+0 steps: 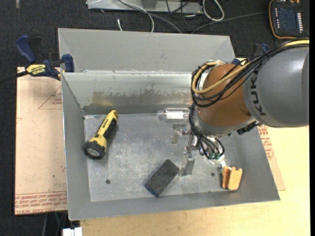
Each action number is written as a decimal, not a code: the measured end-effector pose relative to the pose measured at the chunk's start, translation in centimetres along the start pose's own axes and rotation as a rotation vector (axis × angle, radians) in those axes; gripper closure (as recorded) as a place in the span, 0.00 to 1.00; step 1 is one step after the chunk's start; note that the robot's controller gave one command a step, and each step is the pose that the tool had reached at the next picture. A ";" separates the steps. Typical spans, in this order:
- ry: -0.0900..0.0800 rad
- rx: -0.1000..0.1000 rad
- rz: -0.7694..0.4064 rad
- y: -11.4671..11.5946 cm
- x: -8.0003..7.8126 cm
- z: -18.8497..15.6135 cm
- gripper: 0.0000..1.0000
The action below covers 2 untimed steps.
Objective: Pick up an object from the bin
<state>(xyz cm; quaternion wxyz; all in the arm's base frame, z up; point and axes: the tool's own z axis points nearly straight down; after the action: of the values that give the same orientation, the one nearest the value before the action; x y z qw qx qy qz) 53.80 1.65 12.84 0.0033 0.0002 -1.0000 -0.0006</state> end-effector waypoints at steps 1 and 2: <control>-0.007 0.000 0.001 0.0 -0.1 -0.4 0.00; -0.009 -0.001 -0.517 5.1 3.8 5.8 0.00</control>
Offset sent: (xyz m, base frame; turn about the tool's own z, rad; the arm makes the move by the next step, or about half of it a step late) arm -0.0398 0.0490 -0.0584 -0.5168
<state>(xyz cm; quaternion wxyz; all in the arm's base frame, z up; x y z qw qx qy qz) 50.00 6.76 7.07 -0.0015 0.2560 -0.9667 -0.0017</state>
